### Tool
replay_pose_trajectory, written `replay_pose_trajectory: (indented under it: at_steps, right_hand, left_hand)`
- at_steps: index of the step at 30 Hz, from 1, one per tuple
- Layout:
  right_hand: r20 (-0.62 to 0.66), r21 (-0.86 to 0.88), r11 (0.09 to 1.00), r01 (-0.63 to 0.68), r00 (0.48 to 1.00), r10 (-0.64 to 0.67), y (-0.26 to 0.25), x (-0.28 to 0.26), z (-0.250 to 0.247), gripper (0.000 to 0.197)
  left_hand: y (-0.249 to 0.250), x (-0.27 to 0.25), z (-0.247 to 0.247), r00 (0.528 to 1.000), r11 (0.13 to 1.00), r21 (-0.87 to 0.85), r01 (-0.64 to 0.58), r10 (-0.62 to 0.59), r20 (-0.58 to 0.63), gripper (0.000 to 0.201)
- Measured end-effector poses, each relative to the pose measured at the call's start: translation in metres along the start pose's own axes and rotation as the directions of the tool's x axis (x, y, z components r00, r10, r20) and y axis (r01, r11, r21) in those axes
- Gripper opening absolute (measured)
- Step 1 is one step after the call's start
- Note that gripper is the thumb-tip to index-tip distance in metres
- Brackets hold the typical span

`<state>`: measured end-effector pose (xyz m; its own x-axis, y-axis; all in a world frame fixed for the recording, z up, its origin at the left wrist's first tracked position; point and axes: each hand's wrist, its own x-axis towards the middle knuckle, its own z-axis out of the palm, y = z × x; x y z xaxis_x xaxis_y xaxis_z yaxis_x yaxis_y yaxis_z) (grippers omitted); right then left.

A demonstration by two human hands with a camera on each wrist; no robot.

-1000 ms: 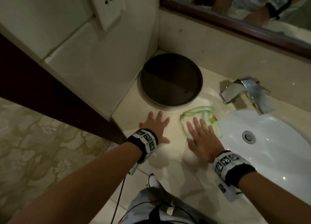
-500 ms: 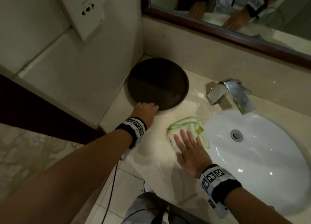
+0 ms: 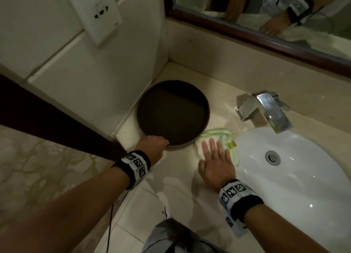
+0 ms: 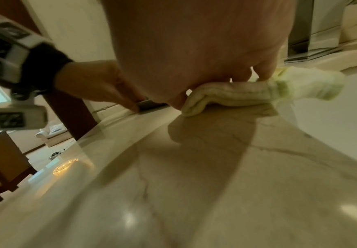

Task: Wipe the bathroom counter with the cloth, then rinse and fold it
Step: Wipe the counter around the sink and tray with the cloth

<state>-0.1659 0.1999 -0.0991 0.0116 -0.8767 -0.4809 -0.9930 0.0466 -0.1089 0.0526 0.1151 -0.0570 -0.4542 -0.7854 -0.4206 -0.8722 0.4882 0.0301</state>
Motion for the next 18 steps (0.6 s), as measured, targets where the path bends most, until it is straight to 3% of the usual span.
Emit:
replay_pose_trajectory:
  at_steps: [10,18]
  right_hand:
    - [0.034,-0.023,1.0,0.018,0.999,-0.017,0.038,0.058,-0.041,0.064]
    - [0.045,-0.008,0.998,0.058,0.997,-0.057,0.058,0.111,-0.076,0.065]
  left_hand:
    - [0.006,-0.058,0.017,0.989,0.981,-0.128,0.149,-0.147,0.025,0.042]
    - [0.031,-0.1,0.041,0.974,0.96,-0.162,0.227,-0.22,0.056,0.036]
